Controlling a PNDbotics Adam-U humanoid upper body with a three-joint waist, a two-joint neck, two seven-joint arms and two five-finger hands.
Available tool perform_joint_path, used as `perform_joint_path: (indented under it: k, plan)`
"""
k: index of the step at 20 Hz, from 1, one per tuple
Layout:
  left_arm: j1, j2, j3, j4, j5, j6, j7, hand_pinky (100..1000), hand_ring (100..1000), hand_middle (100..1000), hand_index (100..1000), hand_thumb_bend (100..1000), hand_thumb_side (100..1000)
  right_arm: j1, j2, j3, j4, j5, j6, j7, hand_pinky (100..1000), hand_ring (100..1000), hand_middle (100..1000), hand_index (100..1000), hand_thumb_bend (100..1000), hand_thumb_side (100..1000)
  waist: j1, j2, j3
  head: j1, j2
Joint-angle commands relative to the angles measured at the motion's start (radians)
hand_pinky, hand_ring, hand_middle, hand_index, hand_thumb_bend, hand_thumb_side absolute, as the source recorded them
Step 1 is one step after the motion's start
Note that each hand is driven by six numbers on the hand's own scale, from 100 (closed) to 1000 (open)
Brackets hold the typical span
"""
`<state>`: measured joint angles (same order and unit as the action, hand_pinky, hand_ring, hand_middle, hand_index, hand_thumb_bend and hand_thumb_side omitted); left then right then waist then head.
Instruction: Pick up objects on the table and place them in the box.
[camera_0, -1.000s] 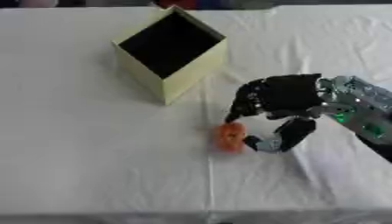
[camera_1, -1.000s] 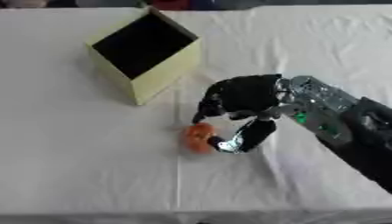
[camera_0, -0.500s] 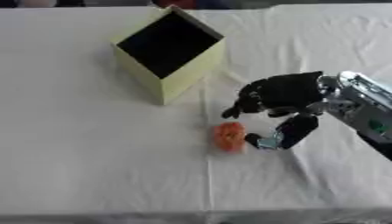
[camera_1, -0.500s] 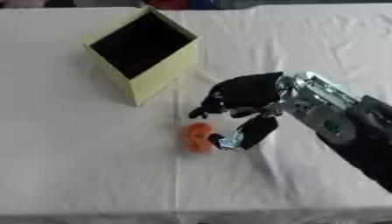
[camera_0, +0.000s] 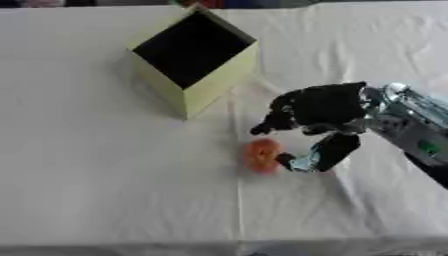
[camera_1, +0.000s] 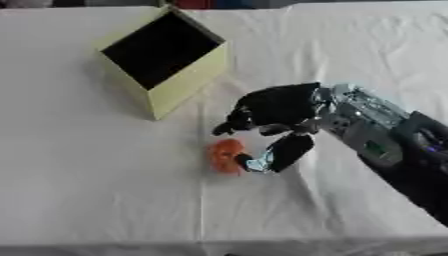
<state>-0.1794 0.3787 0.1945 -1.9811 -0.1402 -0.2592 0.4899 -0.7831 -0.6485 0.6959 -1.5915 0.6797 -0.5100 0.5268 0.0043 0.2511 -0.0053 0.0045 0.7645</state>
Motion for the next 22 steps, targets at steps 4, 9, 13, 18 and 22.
perform_joint_path:
  k: [4,9,13,18,22]
  plan:
    - [-0.012,0.008,0.004,-0.019,0.005,-0.003,-0.007,680,605,648,698,122,819,-0.019,0.015,-0.009,-0.008,0.056,-0.012,0.011,905,753,700,988,100,1000,0.003,-0.011,0.006,-0.005,-0.001]
    - [-0.015,0.006,0.005,-0.019,0.008,-0.005,-0.008,680,605,648,697,122,819,-0.021,0.028,-0.003,0.025,0.072,-0.021,0.026,899,743,682,984,100,1000,0.004,-0.007,0.01,-0.006,-0.004]
    - [-0.016,0.005,0.004,-0.019,0.014,-0.006,-0.01,680,604,647,696,122,819,-0.018,0.027,-0.006,0.044,0.088,-0.02,0.029,897,740,660,981,100,1000,0.005,-0.004,0.012,-0.007,-0.007]
    - [-0.015,0.006,0.006,-0.019,0.016,-0.006,-0.011,679,604,647,696,121,819,-0.019,0.01,-0.009,0.064,0.103,-0.021,0.032,898,746,665,985,100,1000,0.005,-0.003,0.008,-0.007,-0.009]
    - [-0.014,0.005,0.005,-0.019,0.017,-0.006,-0.012,679,603,647,695,120,819,-0.016,0.008,-0.01,0.072,0.105,-0.024,0.034,894,740,627,956,100,1000,0.007,-0.002,0.006,-0.01,-0.011]
